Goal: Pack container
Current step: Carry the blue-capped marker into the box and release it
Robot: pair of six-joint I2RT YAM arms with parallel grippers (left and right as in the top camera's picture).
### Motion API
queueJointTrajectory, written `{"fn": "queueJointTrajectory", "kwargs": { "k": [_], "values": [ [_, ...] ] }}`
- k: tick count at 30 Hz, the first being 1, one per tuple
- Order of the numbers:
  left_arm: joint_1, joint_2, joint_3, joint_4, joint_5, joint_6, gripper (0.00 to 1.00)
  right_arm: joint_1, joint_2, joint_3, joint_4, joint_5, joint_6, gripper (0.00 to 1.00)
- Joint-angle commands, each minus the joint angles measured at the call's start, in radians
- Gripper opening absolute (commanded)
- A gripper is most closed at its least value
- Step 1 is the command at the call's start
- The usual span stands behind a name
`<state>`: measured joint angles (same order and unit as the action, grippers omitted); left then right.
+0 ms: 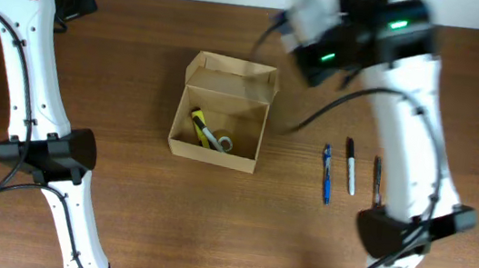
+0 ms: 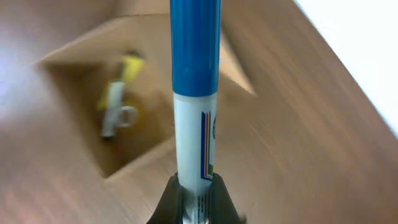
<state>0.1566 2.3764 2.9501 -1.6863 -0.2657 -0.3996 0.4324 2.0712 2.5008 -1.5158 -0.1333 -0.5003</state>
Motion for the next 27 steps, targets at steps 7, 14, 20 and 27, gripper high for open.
{"fn": "queueJointTrajectory", "kwargs": {
  "k": [7, 14, 20, 27],
  "values": [
    [0.001, -0.028, 0.003, -0.001, 0.000, 0.012, 1.00, 0.190, 0.127, -0.074, 0.037, 0.074, -0.271, 0.04],
    [0.001, -0.028, 0.003, -0.001, 0.000, 0.012, 1.00, 0.189, 0.258, -0.119, 0.066, 0.057, -0.270, 0.04],
    [0.001, -0.028, 0.003, -0.001, 0.000, 0.012, 1.00, 0.189, 0.357, -0.130, 0.081, 0.002, -0.250, 0.04],
    [0.001, -0.028, 0.003, -0.001, 0.000, 0.012, 1.00, 0.189, 0.423, -0.132, 0.120, 0.002, -0.198, 0.04]
  ]
}}
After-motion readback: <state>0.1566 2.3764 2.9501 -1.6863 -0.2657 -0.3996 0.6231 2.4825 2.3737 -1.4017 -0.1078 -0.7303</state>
